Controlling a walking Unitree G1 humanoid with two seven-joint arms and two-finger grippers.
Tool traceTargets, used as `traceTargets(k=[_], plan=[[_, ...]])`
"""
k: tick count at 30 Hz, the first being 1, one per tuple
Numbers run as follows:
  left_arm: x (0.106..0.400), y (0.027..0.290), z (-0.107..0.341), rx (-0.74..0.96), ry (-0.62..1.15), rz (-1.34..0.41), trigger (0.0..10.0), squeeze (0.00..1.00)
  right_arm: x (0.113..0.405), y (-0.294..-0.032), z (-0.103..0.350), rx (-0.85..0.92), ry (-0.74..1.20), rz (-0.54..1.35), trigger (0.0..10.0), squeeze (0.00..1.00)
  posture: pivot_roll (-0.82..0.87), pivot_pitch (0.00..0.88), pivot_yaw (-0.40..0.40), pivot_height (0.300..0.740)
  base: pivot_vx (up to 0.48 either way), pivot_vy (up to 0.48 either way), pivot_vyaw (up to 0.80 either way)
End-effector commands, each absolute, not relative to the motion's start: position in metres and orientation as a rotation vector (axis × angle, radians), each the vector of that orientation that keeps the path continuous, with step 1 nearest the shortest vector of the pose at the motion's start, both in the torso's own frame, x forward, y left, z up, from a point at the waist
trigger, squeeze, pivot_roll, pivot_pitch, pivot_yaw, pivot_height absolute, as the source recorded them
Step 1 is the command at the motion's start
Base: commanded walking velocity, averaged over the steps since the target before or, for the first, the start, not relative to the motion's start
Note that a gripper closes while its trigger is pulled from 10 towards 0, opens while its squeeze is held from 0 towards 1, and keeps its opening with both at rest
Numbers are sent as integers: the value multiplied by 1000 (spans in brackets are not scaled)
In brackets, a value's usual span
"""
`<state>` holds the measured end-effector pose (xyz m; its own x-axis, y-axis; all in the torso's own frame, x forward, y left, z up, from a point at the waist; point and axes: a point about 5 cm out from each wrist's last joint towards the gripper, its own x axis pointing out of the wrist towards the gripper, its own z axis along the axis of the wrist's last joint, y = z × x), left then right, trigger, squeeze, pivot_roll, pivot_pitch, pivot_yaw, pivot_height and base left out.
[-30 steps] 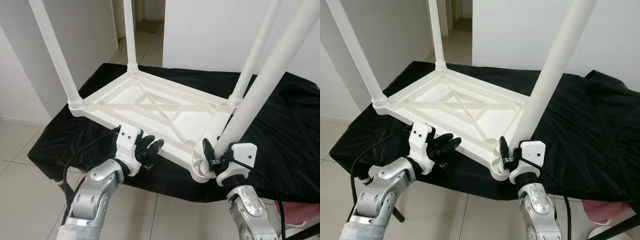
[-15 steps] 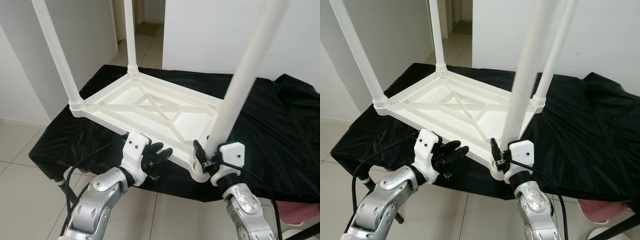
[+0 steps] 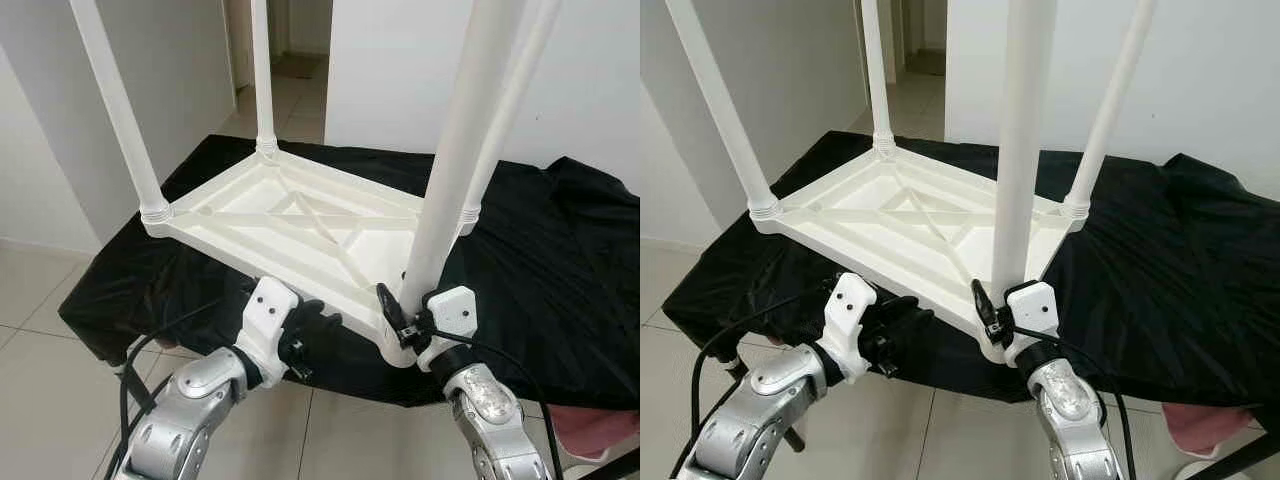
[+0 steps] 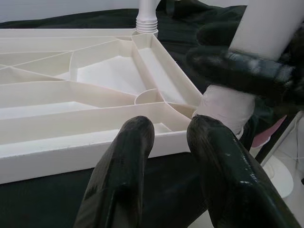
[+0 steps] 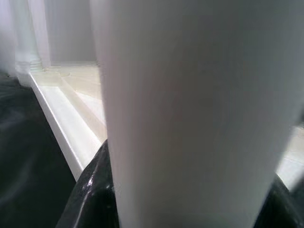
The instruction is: Building children table
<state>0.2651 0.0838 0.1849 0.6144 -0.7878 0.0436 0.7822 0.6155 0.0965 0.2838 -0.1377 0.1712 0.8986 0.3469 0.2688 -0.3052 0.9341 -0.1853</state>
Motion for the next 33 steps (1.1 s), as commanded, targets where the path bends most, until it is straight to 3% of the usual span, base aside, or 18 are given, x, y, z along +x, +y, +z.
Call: traceTargets(k=[1,8,20,29,33], plan=[[258,77,190,90,-112,-1038,10000,0,287,-144,151,-71,-196,315,10000,0,12,122,18,740,0,0,0],[256,75,189,101,-112,-1056,10000,0,289,-145,149,-39,-187,313,10000,0,7,133,23,740,0,0,0],[255,76,191,104,-115,-1061,10000,0,280,-138,142,-207,-210,460,10000,0,-1,144,33,740,0,0,0],[256,76,193,109,-123,-1058,10000,0,288,-145,127,13,-77,382,10000,0,1,147,36,740,0,0,0],[256,75,193,110,-124,-1058,10000,0,292,-145,127,20,-57,367,10000,0,2,147,37,740,0,0,0]])
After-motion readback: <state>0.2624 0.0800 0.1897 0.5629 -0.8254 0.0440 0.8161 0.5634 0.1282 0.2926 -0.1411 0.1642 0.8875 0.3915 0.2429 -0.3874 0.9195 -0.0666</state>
